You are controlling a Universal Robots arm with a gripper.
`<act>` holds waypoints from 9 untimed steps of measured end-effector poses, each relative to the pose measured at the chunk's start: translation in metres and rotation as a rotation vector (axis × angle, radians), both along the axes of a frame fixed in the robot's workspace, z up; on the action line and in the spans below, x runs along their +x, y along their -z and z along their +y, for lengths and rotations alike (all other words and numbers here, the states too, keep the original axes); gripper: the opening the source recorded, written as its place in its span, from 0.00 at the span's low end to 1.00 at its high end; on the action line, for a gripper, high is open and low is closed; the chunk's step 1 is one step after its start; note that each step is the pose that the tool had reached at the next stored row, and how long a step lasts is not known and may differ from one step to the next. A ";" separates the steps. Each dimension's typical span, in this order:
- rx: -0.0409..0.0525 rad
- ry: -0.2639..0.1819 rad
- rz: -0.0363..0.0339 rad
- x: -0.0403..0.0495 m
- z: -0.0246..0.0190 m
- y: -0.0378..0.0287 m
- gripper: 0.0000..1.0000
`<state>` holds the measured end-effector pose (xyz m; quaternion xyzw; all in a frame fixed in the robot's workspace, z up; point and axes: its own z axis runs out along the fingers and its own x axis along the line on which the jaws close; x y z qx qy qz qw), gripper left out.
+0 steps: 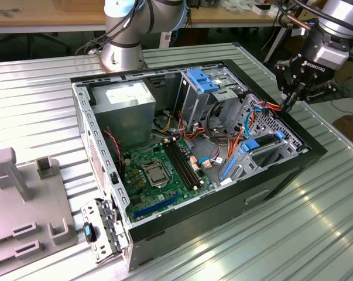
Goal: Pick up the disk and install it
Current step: 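Insert the first disk wire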
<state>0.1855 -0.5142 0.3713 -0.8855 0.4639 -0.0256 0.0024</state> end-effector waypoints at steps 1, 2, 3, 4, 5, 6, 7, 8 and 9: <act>0.0000 0.009 0.0000 -0.0002 0.0000 0.0000 0.17; -0.0001 0.018 0.0000 -0.0004 0.0000 0.0000 0.17; 0.0000 0.032 0.0000 -0.0007 0.0000 0.0000 0.17; 0.0000 0.051 0.0000 -0.0008 0.0000 0.0000 0.17; 0.0001 0.085 0.0000 -0.0011 0.0000 0.0000 0.17; 0.0000 0.100 0.0000 -0.0012 0.0000 0.0000 0.17; 0.0000 0.110 0.0000 -0.0015 0.0000 0.0000 0.17; 0.0000 0.120 0.0000 -0.0018 0.0000 0.0000 0.17; 0.0000 0.137 0.0000 -0.0022 0.0000 0.0000 0.17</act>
